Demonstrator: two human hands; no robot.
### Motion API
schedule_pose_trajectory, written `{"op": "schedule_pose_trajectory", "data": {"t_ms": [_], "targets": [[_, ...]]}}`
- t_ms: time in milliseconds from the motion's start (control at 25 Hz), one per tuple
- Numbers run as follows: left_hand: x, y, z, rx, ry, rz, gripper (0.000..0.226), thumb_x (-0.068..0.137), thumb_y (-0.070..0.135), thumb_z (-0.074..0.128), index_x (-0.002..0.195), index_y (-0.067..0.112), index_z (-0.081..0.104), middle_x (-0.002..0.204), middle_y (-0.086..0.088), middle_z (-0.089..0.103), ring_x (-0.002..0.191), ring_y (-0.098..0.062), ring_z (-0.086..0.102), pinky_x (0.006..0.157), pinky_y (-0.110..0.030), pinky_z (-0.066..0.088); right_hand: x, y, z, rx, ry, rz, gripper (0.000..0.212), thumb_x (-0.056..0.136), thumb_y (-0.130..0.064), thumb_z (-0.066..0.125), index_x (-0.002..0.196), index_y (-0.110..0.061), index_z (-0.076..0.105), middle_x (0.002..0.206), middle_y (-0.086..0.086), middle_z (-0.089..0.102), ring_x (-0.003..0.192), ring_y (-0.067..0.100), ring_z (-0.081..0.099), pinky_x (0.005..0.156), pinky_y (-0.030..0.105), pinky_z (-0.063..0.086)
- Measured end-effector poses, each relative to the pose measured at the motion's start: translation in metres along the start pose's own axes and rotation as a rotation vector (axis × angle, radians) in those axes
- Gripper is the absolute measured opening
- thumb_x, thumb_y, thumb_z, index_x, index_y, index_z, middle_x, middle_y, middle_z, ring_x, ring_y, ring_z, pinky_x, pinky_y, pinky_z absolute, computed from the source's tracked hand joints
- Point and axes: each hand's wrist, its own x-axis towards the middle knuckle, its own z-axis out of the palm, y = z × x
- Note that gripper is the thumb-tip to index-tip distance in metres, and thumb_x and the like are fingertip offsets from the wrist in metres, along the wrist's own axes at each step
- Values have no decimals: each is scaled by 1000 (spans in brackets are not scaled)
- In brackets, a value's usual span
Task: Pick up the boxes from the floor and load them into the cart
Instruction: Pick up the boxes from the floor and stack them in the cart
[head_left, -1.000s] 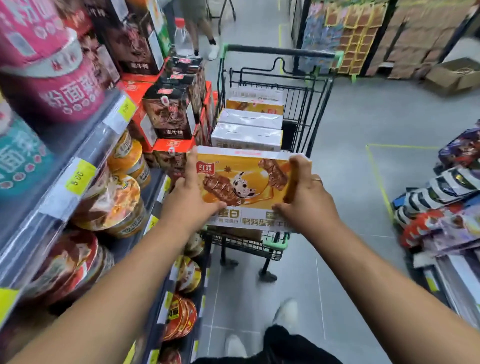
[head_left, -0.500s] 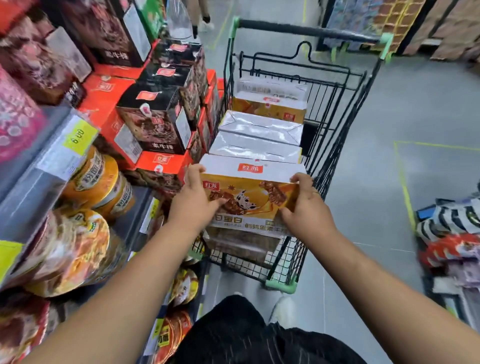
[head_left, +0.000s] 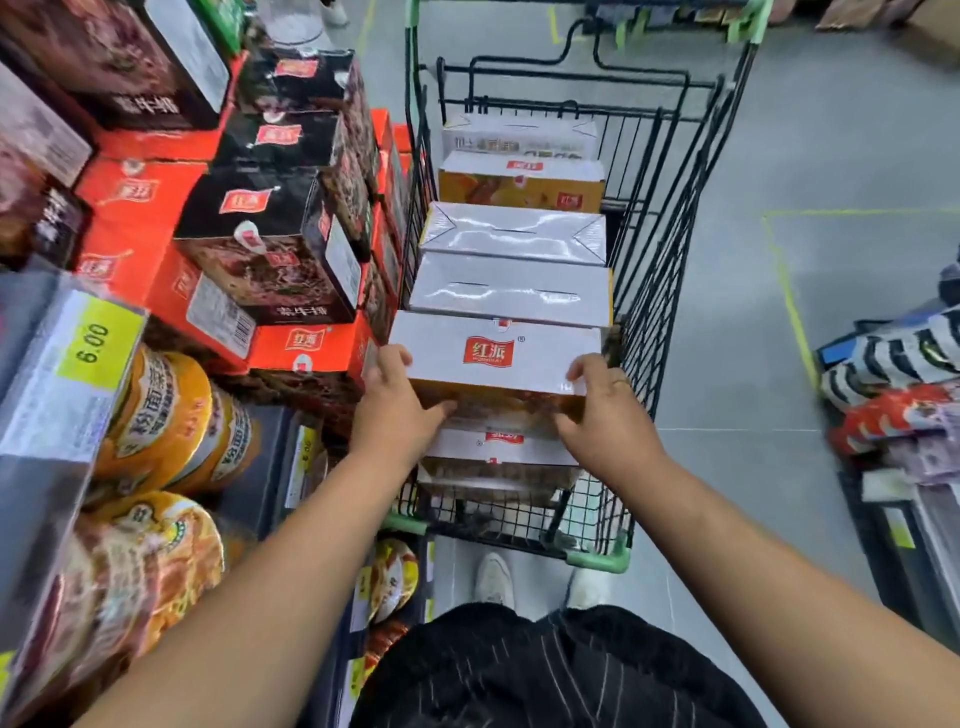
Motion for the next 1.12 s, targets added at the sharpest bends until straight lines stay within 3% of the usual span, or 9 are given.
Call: {"op": "schedule_pose_trajectory", "data": {"t_ms": [120,240,320,480,600,800,960,1120], "targets": [[-1,0,2,-8,-23,-17,65,78,39,76,120,20,30,132,-14,38,107,-38,52,86,-42,47,-2,1,1,13,46,-2,40,87,-18,63,120,-23,41,121,12,47,86,23,50,70,28,36],[-1,7,2,103,11,14,79,73,49,77,130,24,29,148,-12,14,133,-38,28,107,-46,36,-5,5,-4,3,81,1,47,86,-22,66,127,-24,42,130,10,45,100,28,55,72,28,37],[-2,18,1,147,76,121,86,70,55,76,135,27,28,152,-10,8,140,-38,12,114,-50,25,-6,6,-8,7,96,3,57,84,-25,69,133,-26,40,136,9,42,107,30,56,79,31,40],[-3,64,-1,190,25,391,91,75,57,70,145,28,19,157,-10,10,146,-32,1,120,-45,6,-18,16,-25,48,209,33,69,81,-32,72,140,-30,36,137,8,40,119,29,51,92,34,43],[-13,102,7,198,-28,564,93,79,57,67,149,27,14,158,-9,11,147,-29,3,119,-40,1,-41,32,-43,80,306,90,76,79,-37,74,143,-33,33,139,7,37,124,28,47,99,37,42],[-50,166,35,73,-151,805,92,77,50,71,149,25,19,154,-8,26,144,-27,21,118,-44,21,-100,79,-82,126,487,236,80,77,-40,75,144,-36,31,141,6,34,127,26,44,101,36,41],[-105,220,59,44,-234,982,92,79,45,71,151,24,18,154,-9,26,143,-27,23,116,-46,23,-166,123,-114,146,626,342,86,76,-43,76,146,-37,27,144,4,32,127,24,43,99,38,43],[-187,280,95,33,-322,1177,95,81,46,69,153,27,10,154,-4,25,142,-25,26,115,-43,26,-261,176,-145,153,782,444,87,76,-44,77,147,-36,26,144,1,32,126,20,42,98,29,37]]}}
